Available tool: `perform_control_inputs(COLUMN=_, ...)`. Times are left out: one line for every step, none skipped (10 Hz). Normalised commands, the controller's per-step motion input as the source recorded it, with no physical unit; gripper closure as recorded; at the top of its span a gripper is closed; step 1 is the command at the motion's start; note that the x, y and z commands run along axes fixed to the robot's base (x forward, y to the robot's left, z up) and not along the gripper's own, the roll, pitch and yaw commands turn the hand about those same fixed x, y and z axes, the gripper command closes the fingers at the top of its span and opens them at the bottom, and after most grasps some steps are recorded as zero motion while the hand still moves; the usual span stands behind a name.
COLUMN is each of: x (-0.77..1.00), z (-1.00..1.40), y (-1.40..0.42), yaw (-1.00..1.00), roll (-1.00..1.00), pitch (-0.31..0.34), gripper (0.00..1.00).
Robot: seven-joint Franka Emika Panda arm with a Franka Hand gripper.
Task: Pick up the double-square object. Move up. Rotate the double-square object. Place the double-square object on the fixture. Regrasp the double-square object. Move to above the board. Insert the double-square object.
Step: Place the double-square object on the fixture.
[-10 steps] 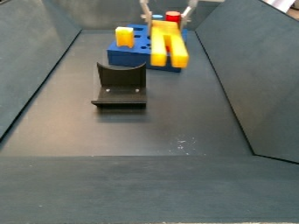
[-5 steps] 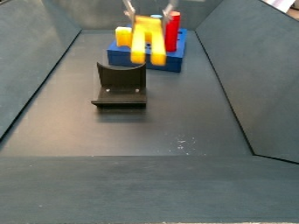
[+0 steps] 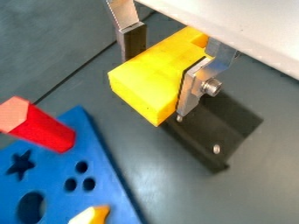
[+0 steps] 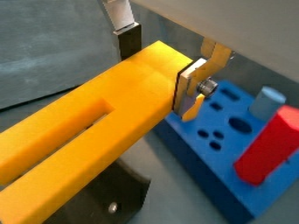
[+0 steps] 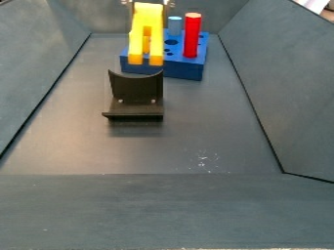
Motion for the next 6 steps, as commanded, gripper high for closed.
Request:
perform_control_inputs(x=0.4, z=0.0, y=0.02, yaw=-0.09, roll=-1.0, pitch=0.145, gripper=1.0)
perform_control_inputs(x=0.3, z=0.0, y=0.03, yaw=-0.09, roll=-1.0, pitch=0.149, gripper=1.0)
perform_control_inputs(x=0.16, z=0.0, y=0.03, yaw=-0.11, roll=-1.0, pitch=0.154, gripper=1.0)
perform_control_inputs(x=0.07, z=0.0, y=0.03, yaw=-0.12, roll=-1.0, pitch=0.154, gripper=1.0)
perform_control_inputs(x=0.04, z=0.0, y=0.04, yaw=-0.14, roll=-1.0, pitch=0.14, gripper=1.0)
perform_control_inputs(x=0.04, z=-0.01, y=0.03, yaw=-0.17, roll=-1.0, pitch=0.135, gripper=1.0)
